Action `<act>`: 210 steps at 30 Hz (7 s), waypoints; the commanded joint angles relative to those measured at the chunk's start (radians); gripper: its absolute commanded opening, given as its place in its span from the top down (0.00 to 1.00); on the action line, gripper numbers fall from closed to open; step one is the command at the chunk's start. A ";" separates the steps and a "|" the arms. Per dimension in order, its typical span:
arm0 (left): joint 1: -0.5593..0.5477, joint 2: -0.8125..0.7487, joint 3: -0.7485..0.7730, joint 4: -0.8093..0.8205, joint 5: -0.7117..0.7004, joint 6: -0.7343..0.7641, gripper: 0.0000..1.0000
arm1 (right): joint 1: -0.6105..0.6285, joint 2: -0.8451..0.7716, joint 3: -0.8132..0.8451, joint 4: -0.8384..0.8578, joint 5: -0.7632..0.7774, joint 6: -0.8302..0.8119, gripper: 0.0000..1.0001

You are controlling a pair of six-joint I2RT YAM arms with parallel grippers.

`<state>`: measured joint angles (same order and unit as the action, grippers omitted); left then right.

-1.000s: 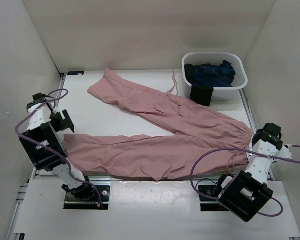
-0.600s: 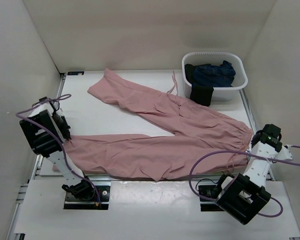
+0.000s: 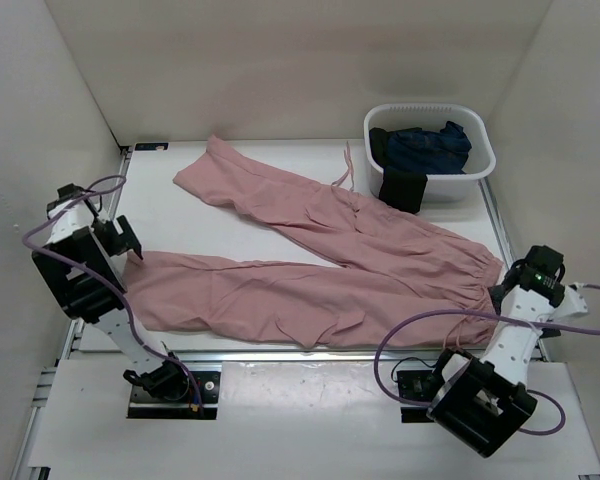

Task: Fold and stack the trousers
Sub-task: Fold the trousers

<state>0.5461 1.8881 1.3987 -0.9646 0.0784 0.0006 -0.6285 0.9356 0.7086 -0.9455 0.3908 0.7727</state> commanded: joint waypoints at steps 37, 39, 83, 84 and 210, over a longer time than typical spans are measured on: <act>-0.416 0.476 0.853 0.102 0.037 -0.001 0.00 | 0.340 0.739 0.640 0.172 -0.193 -0.103 0.41; -0.455 0.515 0.833 0.156 0.014 -0.001 0.00 | 0.349 0.804 0.654 0.172 -0.193 -0.093 0.41; -0.314 0.586 0.872 0.161 0.077 -0.001 0.00 | 0.461 1.071 0.887 0.128 -0.086 -0.076 0.36; -0.314 0.607 0.872 0.161 0.101 -0.001 0.00 | 0.461 1.092 0.887 0.128 -0.099 -0.076 0.35; -0.156 -0.107 -0.184 0.152 -0.039 -0.001 0.50 | 0.541 0.626 0.368 0.266 -0.139 -0.133 0.76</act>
<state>0.4065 1.7748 1.2255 -0.7578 -0.0151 0.0002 -0.0734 1.5776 1.0088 -0.6624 0.3000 0.7349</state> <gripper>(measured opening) 0.504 0.181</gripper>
